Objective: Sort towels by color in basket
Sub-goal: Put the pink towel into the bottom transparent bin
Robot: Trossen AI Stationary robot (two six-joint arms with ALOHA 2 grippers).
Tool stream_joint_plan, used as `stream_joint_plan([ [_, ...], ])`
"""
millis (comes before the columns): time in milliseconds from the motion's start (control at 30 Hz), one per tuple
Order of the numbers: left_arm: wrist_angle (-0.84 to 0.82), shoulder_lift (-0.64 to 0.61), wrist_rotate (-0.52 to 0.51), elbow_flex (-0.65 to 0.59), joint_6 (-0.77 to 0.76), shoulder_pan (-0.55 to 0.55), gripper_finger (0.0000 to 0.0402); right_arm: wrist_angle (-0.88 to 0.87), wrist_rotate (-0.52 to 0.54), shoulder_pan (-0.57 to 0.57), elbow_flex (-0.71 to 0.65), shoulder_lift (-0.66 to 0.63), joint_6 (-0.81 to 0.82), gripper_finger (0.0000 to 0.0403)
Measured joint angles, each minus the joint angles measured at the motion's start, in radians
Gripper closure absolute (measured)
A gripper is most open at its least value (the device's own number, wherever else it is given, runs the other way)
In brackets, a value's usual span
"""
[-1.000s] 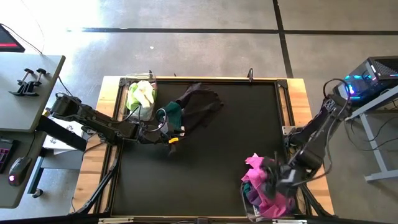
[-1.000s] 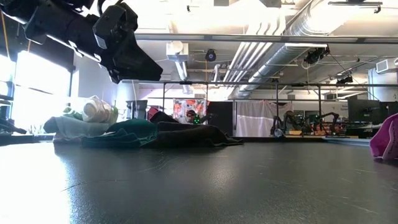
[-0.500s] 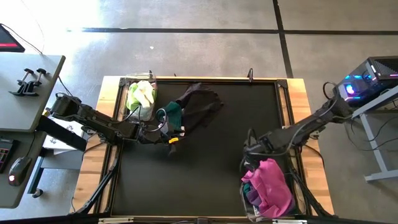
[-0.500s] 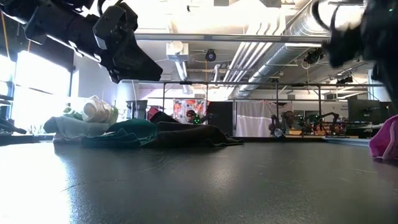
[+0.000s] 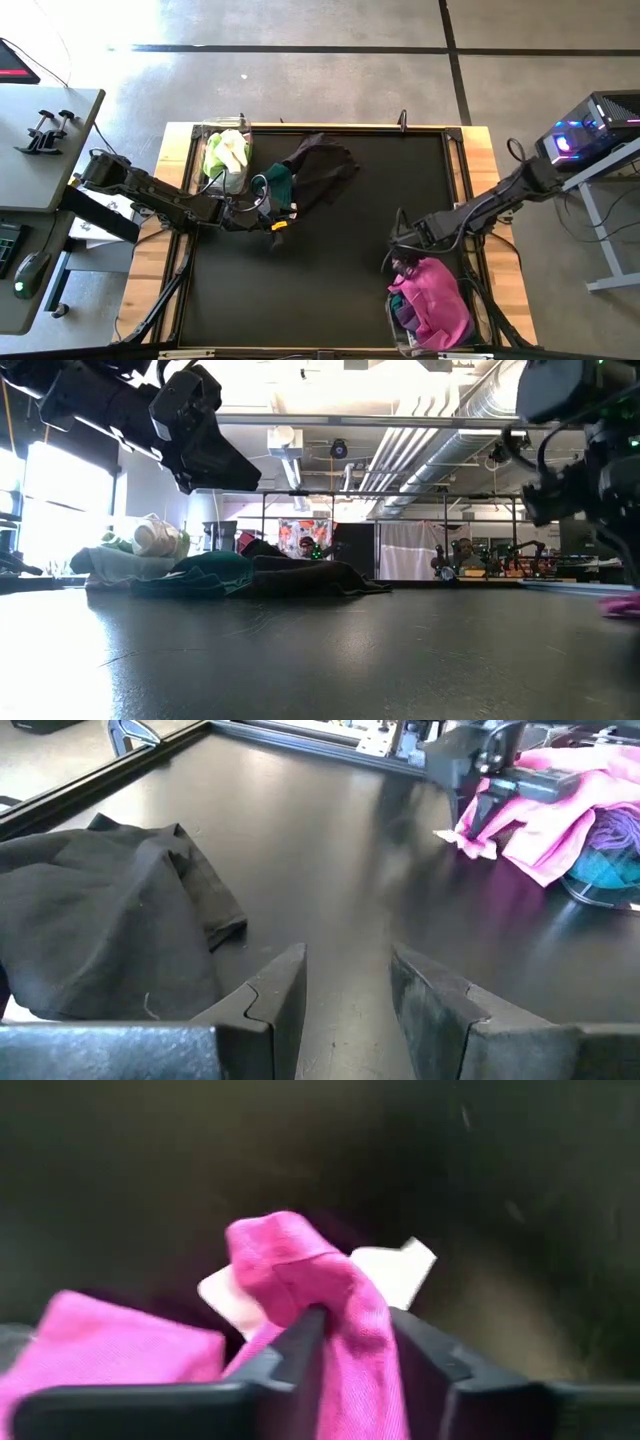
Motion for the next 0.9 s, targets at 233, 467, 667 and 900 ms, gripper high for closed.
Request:
stream_joint_plan([
  [233, 0.000, 0.000, -0.003, 0.000, 0.000, 0.000, 0.0273, -0.048, 0.145, 0.063, 0.149, -0.099, -0.025, 0.0387],
  [467, -0.001, 0.000, -0.003, 0.000, 0.000, 0.000, 0.0273, -0.220, 0.278, 0.274, 0.461, -0.133, 0.105, 0.0399],
  [667, -0.001, 0.000, -0.002, 0.000, 0.000, 0.000, 0.0273, -0.245, 0.312, 0.501, 0.547, -0.124, 0.328, 0.0398],
  [900, -0.001, 0.000, -0.002, 0.000, -0.001, 0.000, 0.0273, -0.257, 0.207, 0.654, 0.470, -0.063, 0.645, 0.0401],
])
